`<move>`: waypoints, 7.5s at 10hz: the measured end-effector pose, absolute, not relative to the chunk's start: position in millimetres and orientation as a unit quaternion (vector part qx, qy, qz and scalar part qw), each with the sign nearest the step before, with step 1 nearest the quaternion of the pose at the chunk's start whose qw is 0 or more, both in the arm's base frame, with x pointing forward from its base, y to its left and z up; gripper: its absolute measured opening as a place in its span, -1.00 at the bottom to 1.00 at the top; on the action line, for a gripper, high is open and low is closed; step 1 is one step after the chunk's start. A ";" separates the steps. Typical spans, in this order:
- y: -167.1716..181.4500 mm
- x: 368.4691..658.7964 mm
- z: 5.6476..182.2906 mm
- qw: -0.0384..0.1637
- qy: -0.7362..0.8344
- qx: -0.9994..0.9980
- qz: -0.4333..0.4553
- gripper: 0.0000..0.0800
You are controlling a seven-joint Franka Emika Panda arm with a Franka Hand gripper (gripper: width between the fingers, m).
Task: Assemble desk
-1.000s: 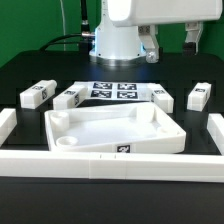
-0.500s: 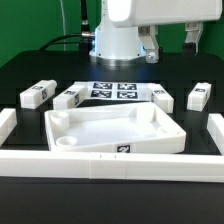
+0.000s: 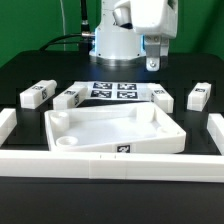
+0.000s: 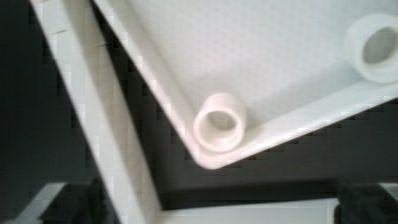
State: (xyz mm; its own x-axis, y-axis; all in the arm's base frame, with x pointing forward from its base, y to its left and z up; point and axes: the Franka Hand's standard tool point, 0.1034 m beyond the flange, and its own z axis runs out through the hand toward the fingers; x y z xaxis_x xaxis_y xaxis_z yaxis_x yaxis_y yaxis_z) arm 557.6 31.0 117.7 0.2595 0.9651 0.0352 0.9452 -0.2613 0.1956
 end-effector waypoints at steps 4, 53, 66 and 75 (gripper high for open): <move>30.1 558.0 117.7 0.067 0.602 0.792 0.075 0.62; 52.2 498.6 10.2 0.032 0.700 0.713 0.009 -0.85; 62.7 502.5 86.4 0.064 0.652 0.755 0.024 0.62; 80.1 470.0 83.0 0.049 0.525 0.849 0.038 0.62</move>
Offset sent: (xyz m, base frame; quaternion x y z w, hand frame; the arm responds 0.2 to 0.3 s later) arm 0.0000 0.0000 0.0000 0.0000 0.0000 0.0000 1.0000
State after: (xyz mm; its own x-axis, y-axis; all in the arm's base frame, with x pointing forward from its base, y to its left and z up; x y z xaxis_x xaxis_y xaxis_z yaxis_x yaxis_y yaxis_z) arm 470.0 80.1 83.0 0.4460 0.8950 0.0127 0.8876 -0.4441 0.1226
